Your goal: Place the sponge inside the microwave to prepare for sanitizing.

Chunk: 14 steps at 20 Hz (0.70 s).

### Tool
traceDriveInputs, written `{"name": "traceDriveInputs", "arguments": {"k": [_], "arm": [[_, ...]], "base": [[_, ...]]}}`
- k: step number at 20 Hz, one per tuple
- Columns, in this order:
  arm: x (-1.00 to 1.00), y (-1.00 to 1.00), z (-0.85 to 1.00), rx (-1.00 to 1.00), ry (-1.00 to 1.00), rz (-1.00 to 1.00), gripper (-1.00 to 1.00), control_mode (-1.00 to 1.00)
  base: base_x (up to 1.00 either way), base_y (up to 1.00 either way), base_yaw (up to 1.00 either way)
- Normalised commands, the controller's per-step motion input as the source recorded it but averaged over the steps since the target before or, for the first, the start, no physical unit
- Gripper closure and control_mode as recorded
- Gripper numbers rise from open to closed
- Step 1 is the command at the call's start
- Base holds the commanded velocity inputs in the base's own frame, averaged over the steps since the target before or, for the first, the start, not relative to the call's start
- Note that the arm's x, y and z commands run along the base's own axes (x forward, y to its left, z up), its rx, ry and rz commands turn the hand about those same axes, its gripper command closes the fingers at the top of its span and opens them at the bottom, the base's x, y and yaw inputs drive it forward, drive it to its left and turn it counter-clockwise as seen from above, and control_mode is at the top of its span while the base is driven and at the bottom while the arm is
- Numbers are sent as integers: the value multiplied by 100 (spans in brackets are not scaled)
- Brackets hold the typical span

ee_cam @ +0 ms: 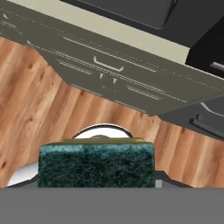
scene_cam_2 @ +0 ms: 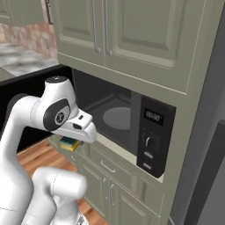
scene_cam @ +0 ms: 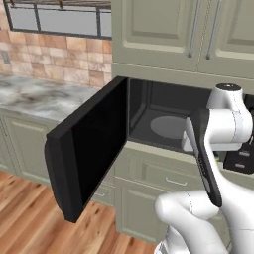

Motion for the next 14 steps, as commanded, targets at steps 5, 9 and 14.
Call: {"name": "traceDriveInputs", "arguments": {"k": [5,9,14], "arm": [[0,0,0,0,0,0,100,100],[0,16,0,0,-10,-4,100,-100],[0,47,0,-5,-24,-4,100,-100]], "base": [[6,21,-9],[0,2,-1],[0,0,0]]}}
